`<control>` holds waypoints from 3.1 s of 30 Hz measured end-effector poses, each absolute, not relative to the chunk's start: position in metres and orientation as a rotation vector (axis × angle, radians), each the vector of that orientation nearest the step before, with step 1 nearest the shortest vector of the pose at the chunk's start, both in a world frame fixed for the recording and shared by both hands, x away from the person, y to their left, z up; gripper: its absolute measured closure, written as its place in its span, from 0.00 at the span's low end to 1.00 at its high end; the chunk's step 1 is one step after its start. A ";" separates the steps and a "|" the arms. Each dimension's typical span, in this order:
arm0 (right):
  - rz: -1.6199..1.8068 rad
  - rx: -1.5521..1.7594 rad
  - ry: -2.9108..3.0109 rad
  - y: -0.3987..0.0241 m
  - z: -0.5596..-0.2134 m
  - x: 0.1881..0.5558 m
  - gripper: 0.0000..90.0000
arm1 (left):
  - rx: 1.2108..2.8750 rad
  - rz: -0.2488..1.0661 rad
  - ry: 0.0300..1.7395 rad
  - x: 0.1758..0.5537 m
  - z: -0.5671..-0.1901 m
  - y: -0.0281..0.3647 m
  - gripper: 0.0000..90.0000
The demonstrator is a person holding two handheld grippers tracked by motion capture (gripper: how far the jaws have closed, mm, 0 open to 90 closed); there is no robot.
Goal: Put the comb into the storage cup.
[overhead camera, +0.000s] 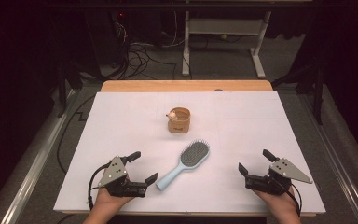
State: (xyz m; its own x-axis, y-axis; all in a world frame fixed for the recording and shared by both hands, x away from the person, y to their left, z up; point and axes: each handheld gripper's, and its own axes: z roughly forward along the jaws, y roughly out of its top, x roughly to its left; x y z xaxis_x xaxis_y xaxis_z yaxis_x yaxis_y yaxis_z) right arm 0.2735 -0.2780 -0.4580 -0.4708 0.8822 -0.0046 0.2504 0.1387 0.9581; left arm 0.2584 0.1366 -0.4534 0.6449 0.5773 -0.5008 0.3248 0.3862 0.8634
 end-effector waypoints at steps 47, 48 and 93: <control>1.354 1.106 1.814 -0.279 -0.459 0.274 0.00 | 1.644 0.143 1.066 0.258 -0.488 0.084 0.65; 1.354 1.106 1.815 -0.278 -0.459 0.274 0.00 | 1.643 0.146 1.067 0.258 -0.488 0.084 0.65; 1.377 1.081 1.810 -0.274 -0.456 0.277 0.00 | 1.703 0.227 1.097 0.241 -0.486 0.119 0.69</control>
